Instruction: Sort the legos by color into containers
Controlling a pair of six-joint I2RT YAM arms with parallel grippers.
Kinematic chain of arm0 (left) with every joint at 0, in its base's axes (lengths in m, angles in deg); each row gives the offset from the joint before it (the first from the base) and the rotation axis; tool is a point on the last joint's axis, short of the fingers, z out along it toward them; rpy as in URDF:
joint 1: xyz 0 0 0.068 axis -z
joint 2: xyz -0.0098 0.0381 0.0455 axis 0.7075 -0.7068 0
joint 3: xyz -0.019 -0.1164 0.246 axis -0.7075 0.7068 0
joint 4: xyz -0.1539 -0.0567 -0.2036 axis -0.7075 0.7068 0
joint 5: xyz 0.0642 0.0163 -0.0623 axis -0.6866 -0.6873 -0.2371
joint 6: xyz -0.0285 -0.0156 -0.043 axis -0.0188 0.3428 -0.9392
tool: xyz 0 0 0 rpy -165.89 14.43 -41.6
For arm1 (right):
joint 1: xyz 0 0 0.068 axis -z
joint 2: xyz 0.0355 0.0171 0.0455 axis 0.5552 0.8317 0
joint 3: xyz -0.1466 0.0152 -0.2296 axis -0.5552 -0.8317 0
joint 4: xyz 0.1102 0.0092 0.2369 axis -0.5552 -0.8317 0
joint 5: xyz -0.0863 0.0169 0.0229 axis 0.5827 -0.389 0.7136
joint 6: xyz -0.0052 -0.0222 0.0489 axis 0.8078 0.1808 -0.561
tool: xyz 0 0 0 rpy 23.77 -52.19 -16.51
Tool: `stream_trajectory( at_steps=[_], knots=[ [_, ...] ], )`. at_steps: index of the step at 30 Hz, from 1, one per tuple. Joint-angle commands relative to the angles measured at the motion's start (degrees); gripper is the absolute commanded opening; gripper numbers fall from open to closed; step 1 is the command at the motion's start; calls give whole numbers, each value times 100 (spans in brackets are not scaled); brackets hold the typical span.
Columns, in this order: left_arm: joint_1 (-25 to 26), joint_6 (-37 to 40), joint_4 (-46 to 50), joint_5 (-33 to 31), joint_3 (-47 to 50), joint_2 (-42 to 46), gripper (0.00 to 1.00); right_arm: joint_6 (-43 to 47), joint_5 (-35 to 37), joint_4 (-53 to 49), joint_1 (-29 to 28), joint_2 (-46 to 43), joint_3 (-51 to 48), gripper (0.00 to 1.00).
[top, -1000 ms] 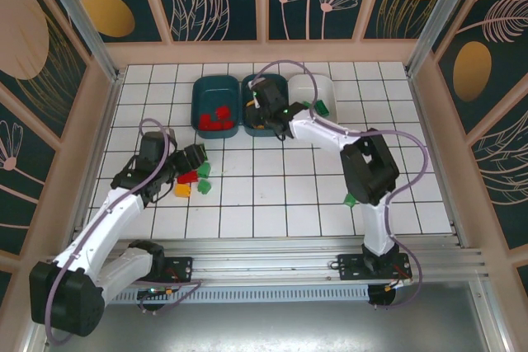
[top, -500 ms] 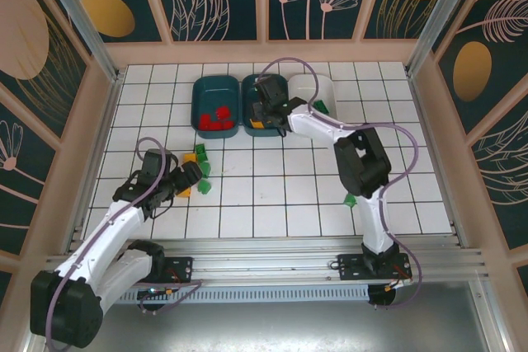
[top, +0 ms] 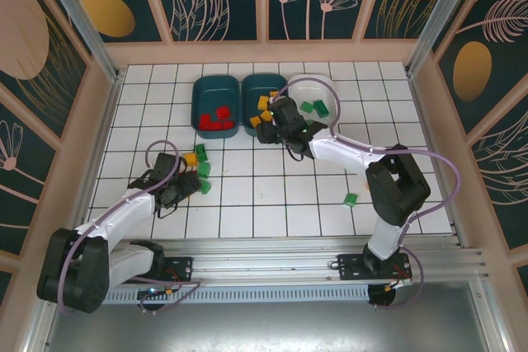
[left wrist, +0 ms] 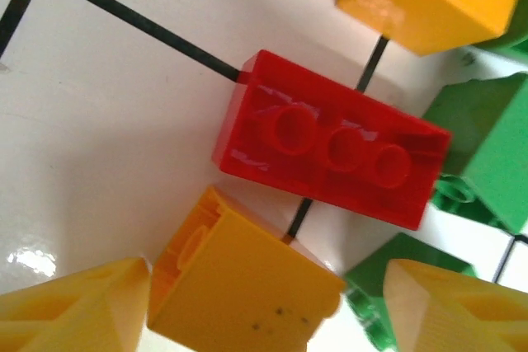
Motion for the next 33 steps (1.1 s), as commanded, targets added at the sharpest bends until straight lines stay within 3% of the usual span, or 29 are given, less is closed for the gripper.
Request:
stream_trajectory(
  at_steps=[1,14,21,25,29,33],
  knots=[
    [-22,77,-204,-171,141,-102,70,-204,-8,244,31,-345,-239,65],
    [-9,169,158,-3,36,609,33,-288,44,194,48,-744,-513,63],
    [435,-71,612,138,-750,1235,29,-419,321,-93,383,-1241,-838,63],
    [934,35,107,187,-1520,491,29,-1083,274,-342,877,-1612,-1376,63],
    [1140,351,-737,680,-2621,-1031,28,-1689,236,-642,1570,-2311,-2180,64],
    [1300,642,-1095,769,-4075,-2479,27,-2332,429,-1058,2067,-3215,-3041,68]
  ],
)
